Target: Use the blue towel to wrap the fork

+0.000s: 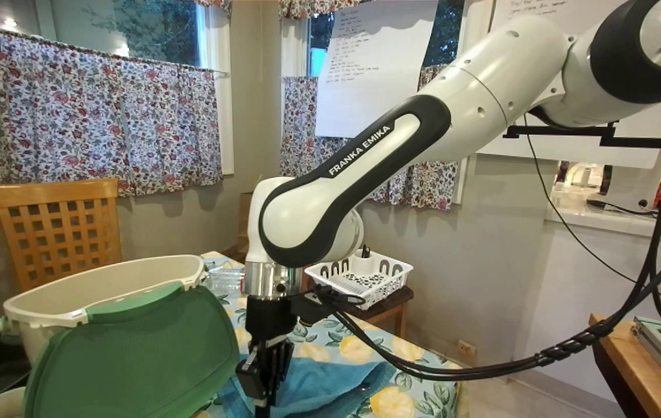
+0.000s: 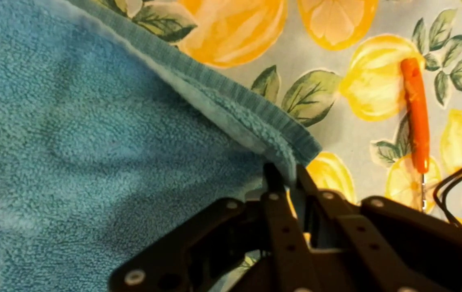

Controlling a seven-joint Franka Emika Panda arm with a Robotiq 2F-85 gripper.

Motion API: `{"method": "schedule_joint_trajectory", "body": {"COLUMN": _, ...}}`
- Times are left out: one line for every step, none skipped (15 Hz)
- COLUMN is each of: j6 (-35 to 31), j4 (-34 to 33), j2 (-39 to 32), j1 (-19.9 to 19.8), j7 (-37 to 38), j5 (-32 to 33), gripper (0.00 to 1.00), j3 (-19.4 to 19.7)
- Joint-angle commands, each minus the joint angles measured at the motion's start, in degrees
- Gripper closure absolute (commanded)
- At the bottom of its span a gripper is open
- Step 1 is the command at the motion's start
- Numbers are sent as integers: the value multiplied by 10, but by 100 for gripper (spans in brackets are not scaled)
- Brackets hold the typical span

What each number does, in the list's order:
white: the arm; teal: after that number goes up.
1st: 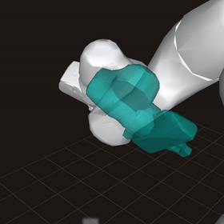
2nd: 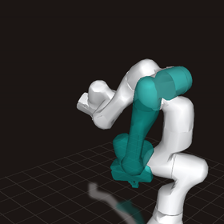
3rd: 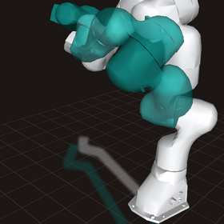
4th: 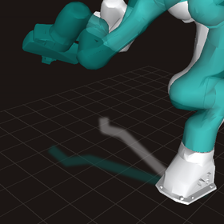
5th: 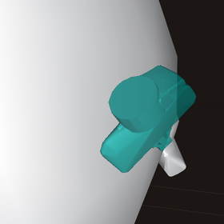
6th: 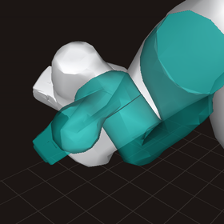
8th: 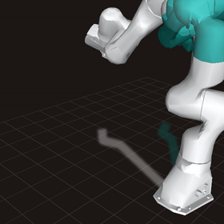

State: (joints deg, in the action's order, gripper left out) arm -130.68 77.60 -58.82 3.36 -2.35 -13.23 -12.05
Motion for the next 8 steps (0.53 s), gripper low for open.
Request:
{"method": "schedule_joint_trajectory", "body": {"j6": 35, "j4": -39, "j2": -21, "j1": 6, "j7": -9, "j5": 1, "gripper": 56, "j3": -1}}
{"method": "schedule_joint_trajectory", "body": {"j6": 35, "j4": -41, "j2": -21, "j1": 6, "j7": -11, "j5": 0, "gripper": 48, "j3": -2}}
{"method": "schedule_joint_trajectory", "body": {"j6": 35, "j4": -40, "j2": -19, "j1": 6, "j7": -14, "j5": 0, "gripper": 42, "j3": -3}}
{"method": "schedule_joint_trajectory", "body": {"j6": 29, "j4": -32, "j2": -11, "j1": 6, "j7": -18, "j5": 0, "gripper": 34, "j3": -3}}
{"method": "schedule_joint_trajectory", "body": {"j6": 21, "j4": -23, "j2": -3, "j1": 6, "j7": -21, "j5": 2, "gripper": 28, "j3": -2}}
{"method": "schedule_joint_trajectory", "body": {"j6": 17, "j4": -18, "j2": 3, "j1": 7, "j7": -23, "j5": 5, "gripper": 20, "j3": 1}}
{"method": "schedule_joint_trajectory", "body": {"j6": 15, "j4": -10, "j2": 11, "j1": 5, "j7": -25, "j5": 6, "gripper": 13, "j3": 4}}
{"method": "schedule_joint_trajectory", "body": {"j6": 15, "j4": -6, "j2": 17, "j1": 5, "j7": -23, "j5": 7, "gripper": 5, "j3": 7}}
